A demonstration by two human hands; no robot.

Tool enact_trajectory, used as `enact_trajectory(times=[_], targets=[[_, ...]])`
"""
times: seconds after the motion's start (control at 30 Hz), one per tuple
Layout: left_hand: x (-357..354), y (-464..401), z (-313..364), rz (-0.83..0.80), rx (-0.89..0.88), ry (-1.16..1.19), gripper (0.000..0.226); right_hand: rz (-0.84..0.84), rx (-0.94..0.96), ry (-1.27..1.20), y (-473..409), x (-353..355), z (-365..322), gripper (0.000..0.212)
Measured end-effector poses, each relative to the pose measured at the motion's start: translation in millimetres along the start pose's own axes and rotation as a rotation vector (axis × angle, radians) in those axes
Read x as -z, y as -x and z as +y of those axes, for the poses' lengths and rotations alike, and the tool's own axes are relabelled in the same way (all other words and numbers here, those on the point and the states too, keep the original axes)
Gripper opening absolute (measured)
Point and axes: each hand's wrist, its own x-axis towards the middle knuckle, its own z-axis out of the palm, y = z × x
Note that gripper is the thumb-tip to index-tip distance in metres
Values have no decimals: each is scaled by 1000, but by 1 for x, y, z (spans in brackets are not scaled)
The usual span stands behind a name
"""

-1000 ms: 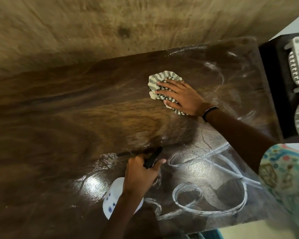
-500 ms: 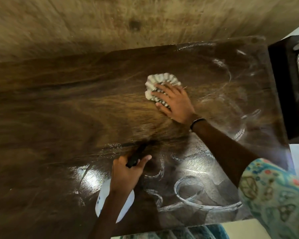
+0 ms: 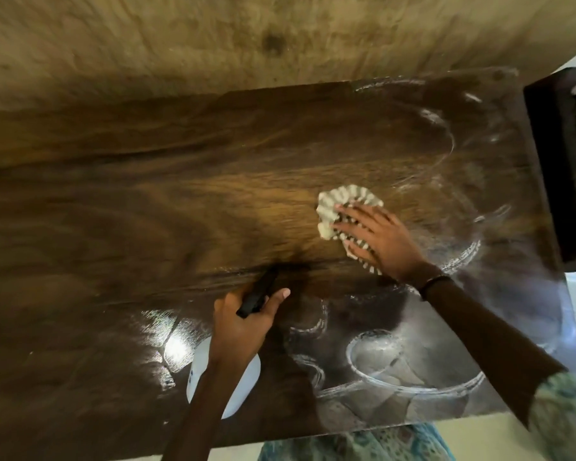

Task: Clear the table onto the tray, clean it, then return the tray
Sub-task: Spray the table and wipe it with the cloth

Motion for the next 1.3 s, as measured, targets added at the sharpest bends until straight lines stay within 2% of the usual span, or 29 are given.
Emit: enact_trajectory(times=[0.1, 0.17, 0.27, 0.37, 0.47, 0.53, 0.6, 0.73, 0.87, 1.0, 1.07, 1.17, 1.23, 1.3], targets=[[1, 5, -5, 12, -38, -9, 35, 71, -251, -54, -31, 8, -4, 44], [0, 8, -7, 23, -47, 3, 33, 107, -307, -56, -56, 8, -24, 42], [-1, 13, -6, -4, -77, 30, 23, 71, -180, -45, -79, 0, -68, 42], [0, 19, -5, -10, -147, 42, 18, 24, -16, -67, -67, -12, -104, 43], [-3, 23, -5, -1, -106, 30, 24, -20, 149, -55, -22, -21, -106, 44], [-3, 24, -6, -2, -100, 34, 26, -23, 163, -6, 9, -22, -84, 43], [-2, 26, -9, -18, -127, 39, 23, -11, 69, 23, 29, -17, -55, 43], [-1, 32, -16, -37, -199, 26, 17, 29, -240, -33, 19, 1, -11, 46], [-8, 40, -24, -78, -186, -8, 28, 98, -364, -61, -27, 0, -28, 42], [-15, 53, -27, -114, -165, -48, 25, 62, -219, -52, -47, -9, -72, 43], [-19, 64, -30, -136, -160, -46, 24, 38, -70, -39, -34, -15, -88, 43], [-29, 84, -33, -216, -132, -74, 36, -29, 151, -38, 2, -19, -77, 44], [-38, 95, -35, -289, -120, -76, 38, -38, 182, -30, 23, -18, -57, 44], [-47, 106, -38, -319, -117, -96, 42, -10, 120, -38, 40, -16, -41, 44]])
